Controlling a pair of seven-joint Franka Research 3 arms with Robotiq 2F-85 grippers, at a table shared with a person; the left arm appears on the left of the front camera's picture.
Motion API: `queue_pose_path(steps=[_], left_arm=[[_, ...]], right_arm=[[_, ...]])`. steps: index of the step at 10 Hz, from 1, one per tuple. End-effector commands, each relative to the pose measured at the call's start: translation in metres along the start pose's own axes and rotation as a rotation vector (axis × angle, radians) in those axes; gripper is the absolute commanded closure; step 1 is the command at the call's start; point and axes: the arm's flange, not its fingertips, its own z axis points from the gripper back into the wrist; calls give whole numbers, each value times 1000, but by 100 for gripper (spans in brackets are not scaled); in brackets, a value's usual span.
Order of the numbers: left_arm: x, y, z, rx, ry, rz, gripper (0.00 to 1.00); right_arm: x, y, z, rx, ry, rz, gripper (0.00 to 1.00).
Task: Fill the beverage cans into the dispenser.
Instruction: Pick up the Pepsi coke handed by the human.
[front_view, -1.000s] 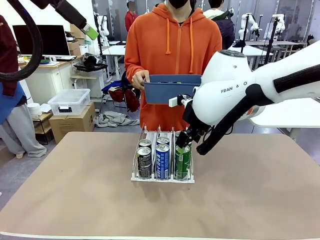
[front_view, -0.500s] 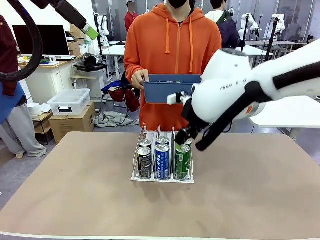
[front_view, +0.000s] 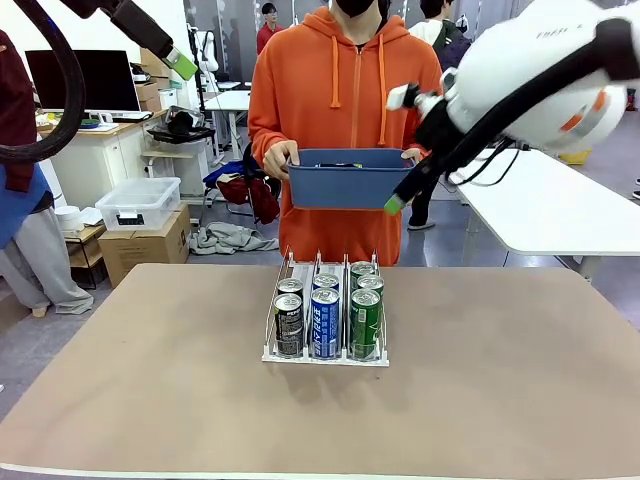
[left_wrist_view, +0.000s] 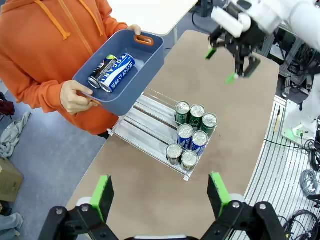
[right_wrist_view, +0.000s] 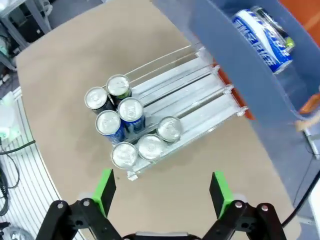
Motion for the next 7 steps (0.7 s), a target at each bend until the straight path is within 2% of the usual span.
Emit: queue_pose_path(steps=[1, 4, 7], left_arm=[[-1, -1, 1, -4, 6, -4, 0], [-1, -1, 1, -4, 6, -4, 0], [-1, -1, 1, -4, 6, -4, 0]], right_arm=[[7, -23, 22, 27, 16, -4, 0], [19, -72, 88, 63, -29, -27, 0], [22, -94, 135, 33, -74, -69, 0]])
